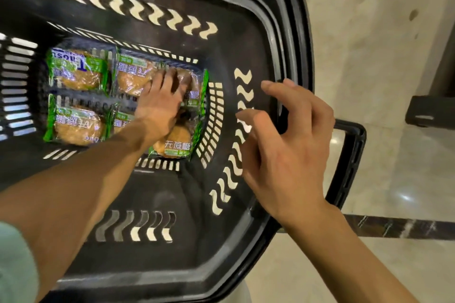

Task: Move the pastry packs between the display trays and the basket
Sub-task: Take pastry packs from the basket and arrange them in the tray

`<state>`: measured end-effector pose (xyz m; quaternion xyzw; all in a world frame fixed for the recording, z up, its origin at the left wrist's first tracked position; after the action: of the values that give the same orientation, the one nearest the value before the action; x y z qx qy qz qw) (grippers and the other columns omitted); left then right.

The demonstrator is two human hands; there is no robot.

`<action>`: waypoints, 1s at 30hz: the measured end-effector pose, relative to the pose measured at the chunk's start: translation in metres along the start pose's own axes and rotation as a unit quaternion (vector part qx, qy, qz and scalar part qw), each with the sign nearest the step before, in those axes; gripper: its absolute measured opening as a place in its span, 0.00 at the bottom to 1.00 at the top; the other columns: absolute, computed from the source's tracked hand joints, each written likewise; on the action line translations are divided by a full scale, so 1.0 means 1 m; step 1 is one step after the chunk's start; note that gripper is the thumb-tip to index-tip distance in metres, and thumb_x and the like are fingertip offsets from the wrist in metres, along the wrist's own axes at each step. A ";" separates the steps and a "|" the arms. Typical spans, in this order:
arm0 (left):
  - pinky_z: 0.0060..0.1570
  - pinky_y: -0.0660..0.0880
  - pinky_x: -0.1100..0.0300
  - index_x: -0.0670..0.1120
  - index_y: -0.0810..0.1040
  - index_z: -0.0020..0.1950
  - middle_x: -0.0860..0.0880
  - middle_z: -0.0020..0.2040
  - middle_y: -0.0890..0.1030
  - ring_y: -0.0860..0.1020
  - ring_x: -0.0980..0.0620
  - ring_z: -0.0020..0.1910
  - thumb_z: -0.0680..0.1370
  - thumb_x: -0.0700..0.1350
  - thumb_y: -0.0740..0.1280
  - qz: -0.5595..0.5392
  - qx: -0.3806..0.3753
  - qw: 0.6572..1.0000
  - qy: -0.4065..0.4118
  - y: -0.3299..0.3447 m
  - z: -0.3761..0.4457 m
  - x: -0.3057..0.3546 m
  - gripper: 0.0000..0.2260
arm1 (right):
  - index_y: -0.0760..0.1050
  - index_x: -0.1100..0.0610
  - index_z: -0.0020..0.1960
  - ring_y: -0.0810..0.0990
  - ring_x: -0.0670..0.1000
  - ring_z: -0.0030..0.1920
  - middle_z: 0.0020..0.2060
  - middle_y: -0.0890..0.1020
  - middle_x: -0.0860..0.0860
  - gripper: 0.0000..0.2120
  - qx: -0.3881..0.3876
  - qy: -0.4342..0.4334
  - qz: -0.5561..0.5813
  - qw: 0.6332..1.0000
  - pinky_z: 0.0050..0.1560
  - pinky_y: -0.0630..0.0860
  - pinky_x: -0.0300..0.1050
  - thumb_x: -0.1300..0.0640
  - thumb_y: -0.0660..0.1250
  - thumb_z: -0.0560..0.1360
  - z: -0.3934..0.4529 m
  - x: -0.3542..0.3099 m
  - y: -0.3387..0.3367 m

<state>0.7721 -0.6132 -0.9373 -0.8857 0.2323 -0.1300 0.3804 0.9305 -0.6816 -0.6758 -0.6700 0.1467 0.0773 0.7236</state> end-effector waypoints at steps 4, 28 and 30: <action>0.78 0.54 0.43 0.53 0.39 0.82 0.43 0.83 0.45 0.46 0.38 0.81 0.73 0.42 0.76 0.023 0.011 1.000 -0.004 0.000 0.007 -0.003 0.53 | 0.83 0.61 0.50 0.67 0.60 0.66 0.62 0.79 0.62 0.14 0.013 -0.003 0.002 1.000 0.61 0.73 0.63 0.64 0.60 0.74 0.000 -0.013 -0.002; 0.57 0.74 0.49 0.47 0.78 0.64 0.49 0.58 0.81 0.78 0.44 0.58 0.76 0.48 0.59 -0.144 0.355 0.924 0.007 -0.409 -0.487 -0.174 0.18 | 0.73 0.55 0.70 0.69 0.62 0.70 0.72 0.70 0.58 0.21 -0.203 -0.092 -0.056 0.973 0.68 0.69 0.57 0.51 0.64 0.79 0.066 -0.292 -0.261; 0.58 0.71 0.51 0.48 0.77 0.64 0.50 0.59 0.81 0.77 0.47 0.58 0.78 0.47 0.61 -0.148 0.428 0.892 -0.004 -0.455 -0.557 -0.217 0.16 | 0.75 0.55 0.67 0.73 0.62 0.65 0.68 0.75 0.57 0.18 -0.140 -0.112 -0.018 0.984 0.63 0.71 0.57 0.52 0.66 0.78 0.084 -0.365 -0.314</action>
<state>0.5014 -0.5701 -0.2380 -0.6617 0.0190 -0.2678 0.7000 0.6916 -0.5954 -0.2579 -0.7545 0.0406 0.1582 0.6356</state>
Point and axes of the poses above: each hand's wrist, its own z-axis towards the middle knuckle, its own y-axis out of the palm, x = y × z, the point moved 8 cm from there along z, towards the middle knuckle
